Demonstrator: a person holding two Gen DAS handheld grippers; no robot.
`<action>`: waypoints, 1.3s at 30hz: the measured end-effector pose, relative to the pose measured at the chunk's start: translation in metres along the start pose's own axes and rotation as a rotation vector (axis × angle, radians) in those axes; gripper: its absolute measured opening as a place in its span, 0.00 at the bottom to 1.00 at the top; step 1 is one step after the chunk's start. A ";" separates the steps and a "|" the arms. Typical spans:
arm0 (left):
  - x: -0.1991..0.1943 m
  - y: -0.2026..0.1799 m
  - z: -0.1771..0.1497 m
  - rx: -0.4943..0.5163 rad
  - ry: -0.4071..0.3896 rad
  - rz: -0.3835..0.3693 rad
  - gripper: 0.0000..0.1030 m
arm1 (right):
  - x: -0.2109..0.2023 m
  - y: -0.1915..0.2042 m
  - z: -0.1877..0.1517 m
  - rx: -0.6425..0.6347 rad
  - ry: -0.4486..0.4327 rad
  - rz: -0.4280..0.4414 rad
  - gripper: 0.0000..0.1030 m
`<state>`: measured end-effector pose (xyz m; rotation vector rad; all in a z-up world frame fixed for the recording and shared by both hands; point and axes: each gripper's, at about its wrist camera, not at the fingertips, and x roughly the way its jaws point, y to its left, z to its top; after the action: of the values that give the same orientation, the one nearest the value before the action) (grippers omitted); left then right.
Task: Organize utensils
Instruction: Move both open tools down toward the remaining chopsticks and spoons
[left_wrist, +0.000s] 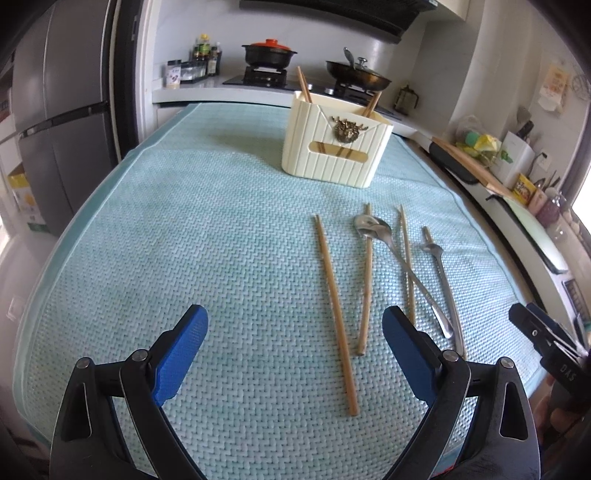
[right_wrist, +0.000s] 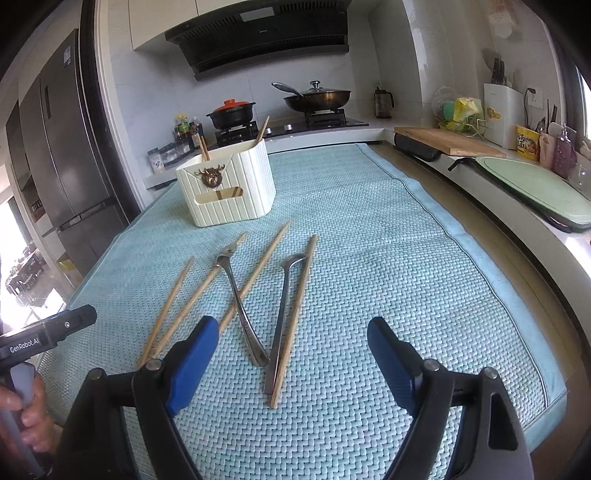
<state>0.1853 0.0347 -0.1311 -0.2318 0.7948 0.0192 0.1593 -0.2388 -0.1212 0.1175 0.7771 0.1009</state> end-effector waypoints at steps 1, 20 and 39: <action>0.001 0.000 0.000 0.001 0.002 0.002 0.93 | 0.002 -0.001 0.000 0.000 0.010 -0.010 0.82; 0.030 0.005 0.013 0.036 0.075 0.017 0.93 | 0.037 -0.010 0.010 0.013 0.144 0.092 0.42; 0.107 0.000 0.068 0.095 0.218 -0.050 0.93 | 0.130 -0.009 0.058 0.011 0.267 0.242 0.41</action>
<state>0.3086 0.0421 -0.1608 -0.1648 1.0037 -0.0924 0.2925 -0.2343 -0.1715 0.2114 1.0278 0.3467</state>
